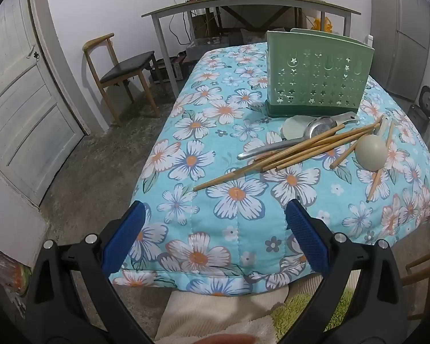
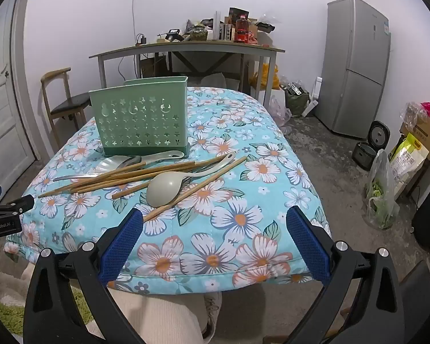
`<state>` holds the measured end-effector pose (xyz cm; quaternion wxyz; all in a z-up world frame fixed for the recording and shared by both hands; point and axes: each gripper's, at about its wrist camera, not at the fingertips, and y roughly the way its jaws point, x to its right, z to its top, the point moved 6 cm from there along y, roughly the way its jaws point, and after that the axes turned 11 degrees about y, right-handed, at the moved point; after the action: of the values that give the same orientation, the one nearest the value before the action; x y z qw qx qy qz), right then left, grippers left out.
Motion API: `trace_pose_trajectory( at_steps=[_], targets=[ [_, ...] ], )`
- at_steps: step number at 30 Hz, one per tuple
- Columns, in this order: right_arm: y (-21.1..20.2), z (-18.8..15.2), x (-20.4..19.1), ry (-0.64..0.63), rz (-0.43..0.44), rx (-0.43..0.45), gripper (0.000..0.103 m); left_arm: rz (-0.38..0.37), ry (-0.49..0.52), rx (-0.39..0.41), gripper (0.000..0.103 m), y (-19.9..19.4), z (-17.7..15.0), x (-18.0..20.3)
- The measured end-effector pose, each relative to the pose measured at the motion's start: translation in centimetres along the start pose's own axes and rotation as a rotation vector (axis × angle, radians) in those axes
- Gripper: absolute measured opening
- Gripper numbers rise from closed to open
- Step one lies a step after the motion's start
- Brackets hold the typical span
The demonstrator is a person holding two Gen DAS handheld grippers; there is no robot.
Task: Organize utensils
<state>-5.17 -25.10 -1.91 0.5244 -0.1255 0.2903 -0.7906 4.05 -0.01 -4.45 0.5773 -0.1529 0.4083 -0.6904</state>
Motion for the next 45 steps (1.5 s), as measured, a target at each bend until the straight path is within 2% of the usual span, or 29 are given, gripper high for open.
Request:
trace_pose_trajectory(
  at_steps=[45],
  targets=[
    [0.00,0.08,-0.05,-0.004,-0.003,-0.005,0.097,-0.009,-0.005,0.002,0.095,-0.13,0.09,0.43]
  ],
)
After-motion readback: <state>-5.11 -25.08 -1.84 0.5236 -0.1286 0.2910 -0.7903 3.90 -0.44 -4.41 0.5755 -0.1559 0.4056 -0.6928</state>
